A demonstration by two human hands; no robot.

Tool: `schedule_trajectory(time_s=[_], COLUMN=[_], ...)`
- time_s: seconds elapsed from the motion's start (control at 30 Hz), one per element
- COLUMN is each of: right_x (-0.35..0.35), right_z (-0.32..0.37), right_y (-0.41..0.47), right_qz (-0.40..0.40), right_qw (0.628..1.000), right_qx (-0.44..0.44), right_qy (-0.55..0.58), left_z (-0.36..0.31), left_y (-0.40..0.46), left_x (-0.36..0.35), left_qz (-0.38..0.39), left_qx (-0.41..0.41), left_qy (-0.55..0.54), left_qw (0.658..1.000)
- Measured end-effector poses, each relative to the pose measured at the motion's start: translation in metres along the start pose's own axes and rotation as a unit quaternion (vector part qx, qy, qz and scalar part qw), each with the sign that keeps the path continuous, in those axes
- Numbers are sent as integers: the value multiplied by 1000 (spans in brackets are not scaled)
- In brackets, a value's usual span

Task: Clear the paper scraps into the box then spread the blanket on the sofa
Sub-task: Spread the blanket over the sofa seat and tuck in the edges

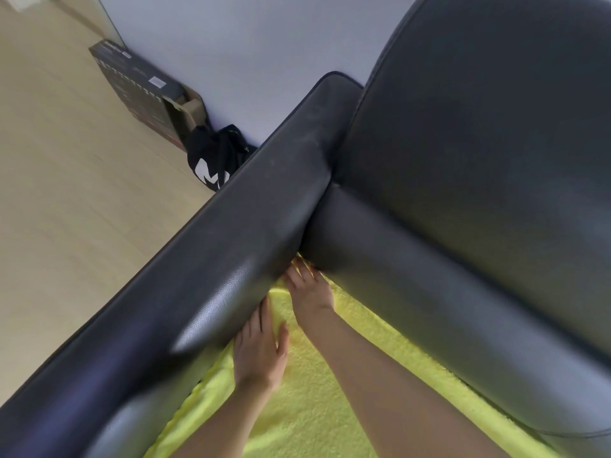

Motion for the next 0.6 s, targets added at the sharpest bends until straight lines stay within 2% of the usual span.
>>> schedule_trajectory(time_s=[0.2,0.33,0.43,0.5,0.6], right_x=[11,29,38,35,29], right_z=[1,4,19,30,34], right_y=[-10,-29,-44,-44,-34], right_qz=[43,-46,-101,-87,-62], right_qw=[989,988,980,979,986], right_qx=[11,17,57,65,28], right_qy=[139,147,164,173,150], left_z=[10,10,29,38,45], left_y=[-7,-34,-48,-51,-45], left_x=[17,27,23,19,18], left_qz=[-19,-36,-41,-49,-54], left_qx=[-86,-158,-111,-77,-20], left_qy=[-67,-45,-60,-65,-85], left_qw=[994,986,991,994,995])
Point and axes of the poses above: each hand's wrist, its own y-axis towards the middle knuckle, its own x-axis out of the back of the hand, z = x × y, the point moved 10 cm from there along y, towards the middle knuckle, and after that the axes turned 1 degree about y, right-handed, at the moved point
